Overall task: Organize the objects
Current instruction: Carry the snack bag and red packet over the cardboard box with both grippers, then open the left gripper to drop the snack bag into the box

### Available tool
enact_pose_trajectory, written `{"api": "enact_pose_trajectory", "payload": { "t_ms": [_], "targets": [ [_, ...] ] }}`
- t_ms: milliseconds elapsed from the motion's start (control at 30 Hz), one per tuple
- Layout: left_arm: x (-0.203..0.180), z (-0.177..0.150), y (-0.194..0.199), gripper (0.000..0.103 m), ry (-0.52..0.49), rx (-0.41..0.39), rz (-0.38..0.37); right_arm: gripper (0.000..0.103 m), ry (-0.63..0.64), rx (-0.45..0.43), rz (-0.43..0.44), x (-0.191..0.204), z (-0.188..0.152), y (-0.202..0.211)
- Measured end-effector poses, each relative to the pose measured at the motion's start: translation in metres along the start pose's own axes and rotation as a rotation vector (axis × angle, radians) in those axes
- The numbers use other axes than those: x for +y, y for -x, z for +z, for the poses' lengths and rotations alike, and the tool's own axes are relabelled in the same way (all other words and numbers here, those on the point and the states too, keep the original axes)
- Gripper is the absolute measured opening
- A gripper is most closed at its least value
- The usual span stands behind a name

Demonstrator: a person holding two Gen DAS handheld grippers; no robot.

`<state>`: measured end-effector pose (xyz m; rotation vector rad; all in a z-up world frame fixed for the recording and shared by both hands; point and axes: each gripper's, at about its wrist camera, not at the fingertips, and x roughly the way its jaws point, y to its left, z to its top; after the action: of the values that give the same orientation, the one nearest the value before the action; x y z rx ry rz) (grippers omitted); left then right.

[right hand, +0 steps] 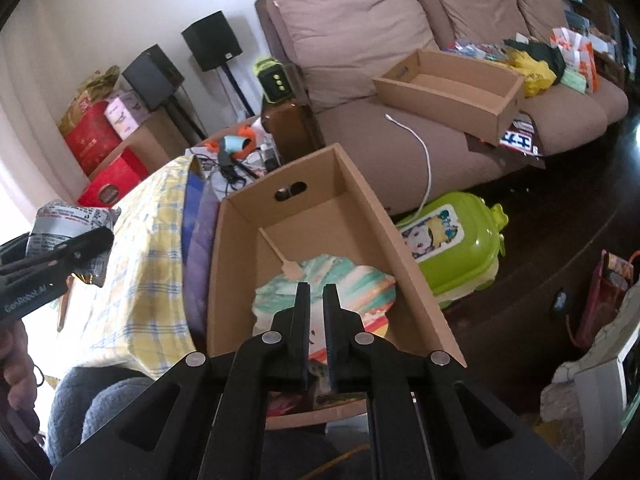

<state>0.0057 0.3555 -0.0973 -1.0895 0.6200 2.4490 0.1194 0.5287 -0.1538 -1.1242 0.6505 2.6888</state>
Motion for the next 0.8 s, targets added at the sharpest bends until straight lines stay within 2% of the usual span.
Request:
{"api": "enact_pose_trajectory", "payload": {
  "t_ms": [433, 567, 800],
  "targets": [
    [-0.013, -0.001, -0.026, 0.052, -0.029, 0.025, -0.018, 0.007, -0.015, 0.031, -0.010, -0.006, -0.005, -0.010],
    [-0.027, -0.003, -0.047, 0.052, -0.044, 0.070, -0.030, 0.008, -0.019, 0.038, -0.013, -0.009, -0.007, -0.013],
    [-0.050, -0.006, -0.061, 0.053, -0.069, 0.106, -0.057, 0.008, -0.044, 0.056, -0.021, -0.018, -0.010, -0.019]
  ]
}}
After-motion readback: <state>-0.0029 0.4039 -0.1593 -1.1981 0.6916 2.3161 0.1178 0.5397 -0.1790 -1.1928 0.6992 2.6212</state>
